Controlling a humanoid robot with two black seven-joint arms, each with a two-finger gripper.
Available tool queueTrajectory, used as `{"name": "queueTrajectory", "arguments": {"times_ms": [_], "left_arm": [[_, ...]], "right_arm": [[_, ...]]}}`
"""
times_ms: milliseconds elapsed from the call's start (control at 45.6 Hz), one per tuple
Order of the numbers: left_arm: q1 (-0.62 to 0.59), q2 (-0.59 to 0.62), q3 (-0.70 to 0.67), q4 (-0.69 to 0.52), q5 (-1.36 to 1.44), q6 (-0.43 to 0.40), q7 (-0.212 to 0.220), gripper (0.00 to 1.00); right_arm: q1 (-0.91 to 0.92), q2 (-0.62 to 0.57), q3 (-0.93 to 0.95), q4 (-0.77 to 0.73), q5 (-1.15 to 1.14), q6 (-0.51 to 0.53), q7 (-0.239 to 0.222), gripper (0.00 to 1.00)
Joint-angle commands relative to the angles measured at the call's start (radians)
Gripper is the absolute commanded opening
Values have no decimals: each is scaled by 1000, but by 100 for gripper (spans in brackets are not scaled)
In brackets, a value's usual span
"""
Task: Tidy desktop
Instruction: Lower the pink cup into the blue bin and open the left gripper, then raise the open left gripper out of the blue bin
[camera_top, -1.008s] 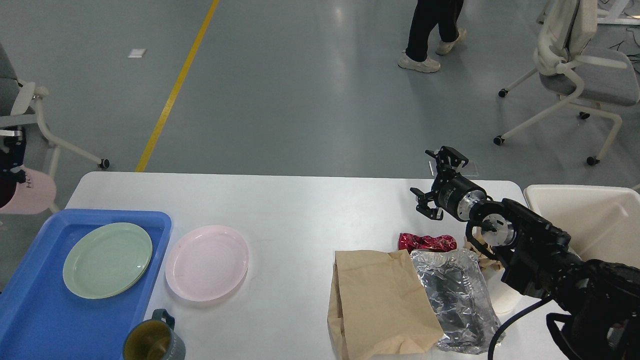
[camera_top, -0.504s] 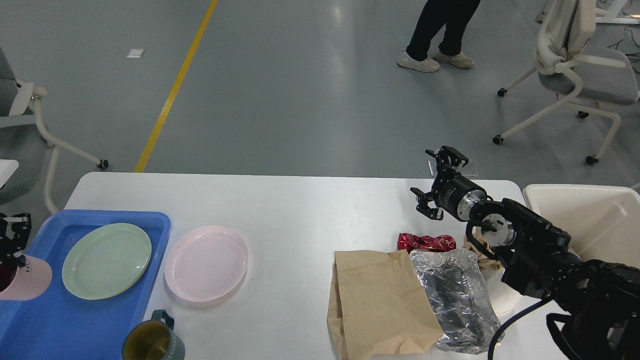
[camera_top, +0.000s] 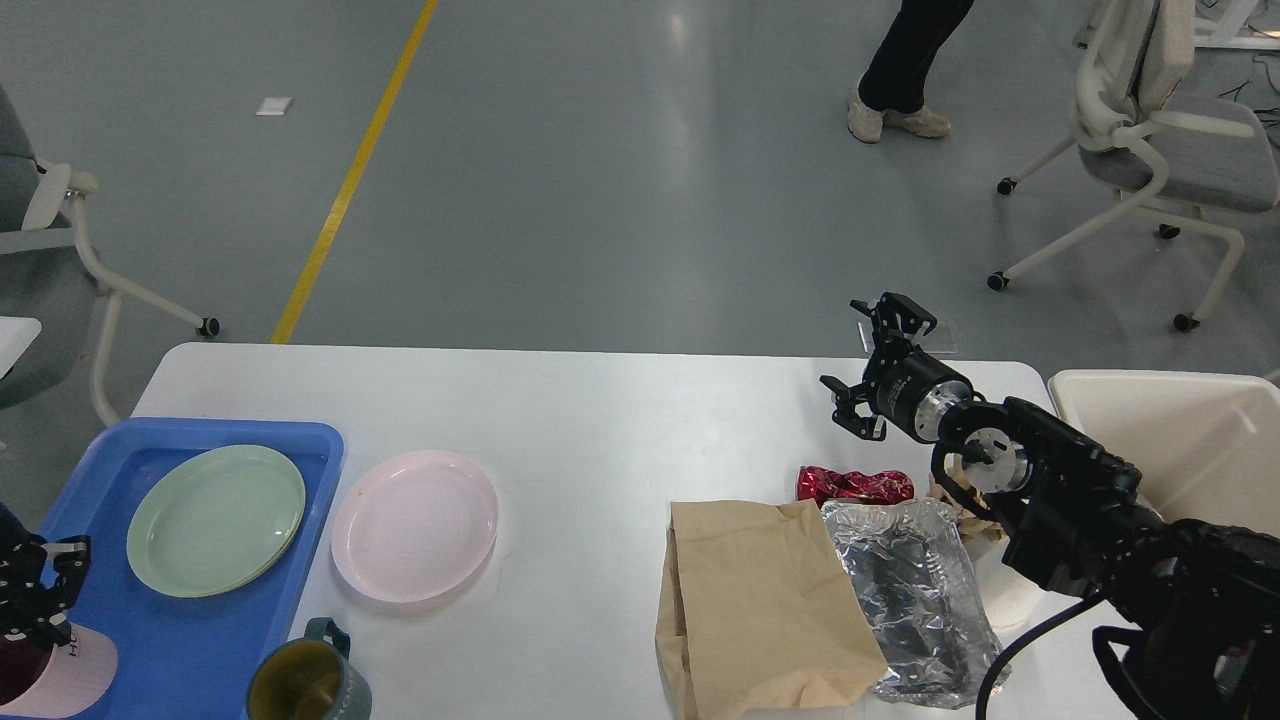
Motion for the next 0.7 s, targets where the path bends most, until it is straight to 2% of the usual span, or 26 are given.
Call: {"name": "queueTrajectory", "arguments": {"times_ms": [0, 110, 263, 438, 570, 680], "left_arm": [[8, 0, 6, 4, 2, 0, -1, 0], [24, 0, 9, 16, 3, 0, -1, 1], [28, 0, 14, 49, 3, 0, -6, 12], [27, 0, 16, 49, 3, 0, -7, 14], [27, -2, 16, 49, 2, 0, -10, 20], [27, -3, 16, 49, 2, 0, -18, 33]], "right_arm": [[0, 0, 1, 0, 0, 0, 0, 100], [0, 0, -1, 0, 0, 0, 0, 100], [0, 0, -1, 0, 0, 0, 0, 100], [0, 0, -1, 0, 0, 0, 0, 100], [-1, 0, 1, 0, 0, 0, 0, 100], [0, 0, 1, 0, 0, 0, 0, 100]]}}
